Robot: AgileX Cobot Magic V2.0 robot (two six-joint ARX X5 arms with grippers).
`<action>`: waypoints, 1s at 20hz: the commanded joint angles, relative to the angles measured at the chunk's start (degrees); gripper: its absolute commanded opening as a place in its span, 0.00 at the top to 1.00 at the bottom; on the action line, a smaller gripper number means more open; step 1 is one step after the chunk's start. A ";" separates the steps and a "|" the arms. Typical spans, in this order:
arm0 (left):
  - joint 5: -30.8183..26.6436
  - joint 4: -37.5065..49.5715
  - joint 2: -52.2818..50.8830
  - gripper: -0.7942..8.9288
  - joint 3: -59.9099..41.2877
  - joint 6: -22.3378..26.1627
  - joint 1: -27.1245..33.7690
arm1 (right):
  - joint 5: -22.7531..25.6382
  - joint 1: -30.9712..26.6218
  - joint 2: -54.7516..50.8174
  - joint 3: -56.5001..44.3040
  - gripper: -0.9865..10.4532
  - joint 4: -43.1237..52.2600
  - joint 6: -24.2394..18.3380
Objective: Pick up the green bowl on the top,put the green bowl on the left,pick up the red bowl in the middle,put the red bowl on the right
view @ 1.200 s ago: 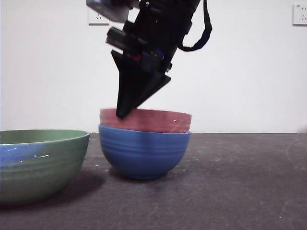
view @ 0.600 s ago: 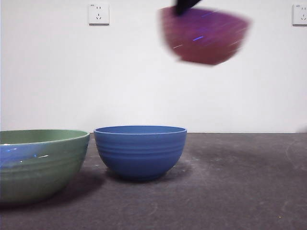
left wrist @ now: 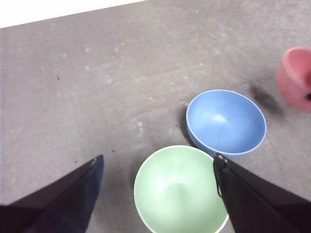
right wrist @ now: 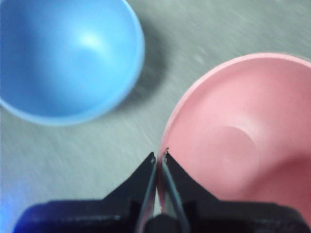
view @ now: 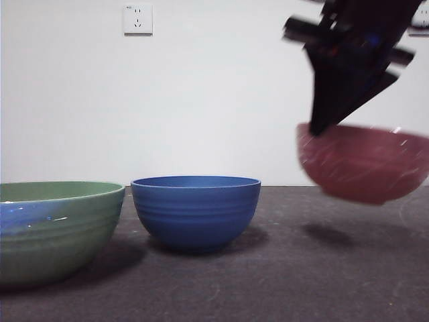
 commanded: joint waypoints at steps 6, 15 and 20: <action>2.67 0.31 -0.07 0.53 -0.11 0.02 0.13 | -2.89 0.24 8.92 -0.94 0.91 5.33 0.37; 3.52 5.90 1.05 0.53 -0.11 0.76 0.13 | -2.89 -1.64 0.04 -0.92 0.75 9.64 0.11; 15.41 17.14 6.34 0.80 -0.20 7.87 0.13 | -3.65 -6.49 -11.93 -0.92 0.82 17.29 0.04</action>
